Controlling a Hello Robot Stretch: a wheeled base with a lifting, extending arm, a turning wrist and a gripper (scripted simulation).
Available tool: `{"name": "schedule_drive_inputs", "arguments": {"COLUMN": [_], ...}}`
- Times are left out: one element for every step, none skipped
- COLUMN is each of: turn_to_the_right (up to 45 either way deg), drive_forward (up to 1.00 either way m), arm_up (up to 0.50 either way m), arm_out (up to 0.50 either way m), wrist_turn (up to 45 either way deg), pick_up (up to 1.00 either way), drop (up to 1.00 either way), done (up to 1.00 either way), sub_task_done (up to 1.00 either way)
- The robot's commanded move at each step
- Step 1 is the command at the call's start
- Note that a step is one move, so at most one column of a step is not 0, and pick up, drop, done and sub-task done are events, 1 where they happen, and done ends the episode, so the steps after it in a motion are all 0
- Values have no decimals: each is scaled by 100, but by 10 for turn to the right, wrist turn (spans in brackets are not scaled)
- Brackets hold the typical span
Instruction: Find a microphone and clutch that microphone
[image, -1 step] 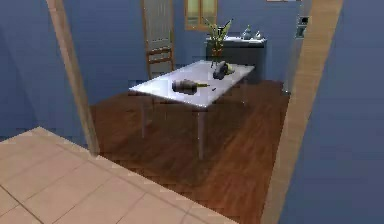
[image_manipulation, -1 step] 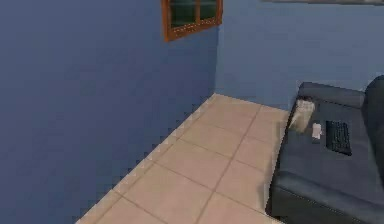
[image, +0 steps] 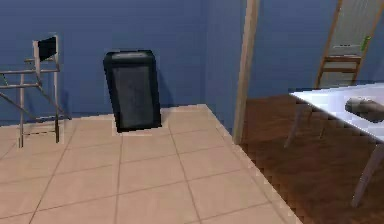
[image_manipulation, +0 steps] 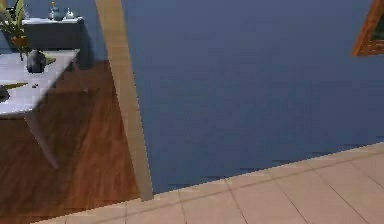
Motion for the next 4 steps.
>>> {"name": "schedule_drive_inputs", "arguments": {"turn_to_the_right": [-450,-450,-150,0], "drive_forward": [0,0,0,100], "arm_up": [0,0,0,0], "arm_out": [0,0,0,0], "wrist_turn": [0,0,0,0], "pick_up": [0,0,0,0], "drop": [0,0,0,0], "done": [0,0,0,0], "sub_task_done": [0,0,0,0]}}
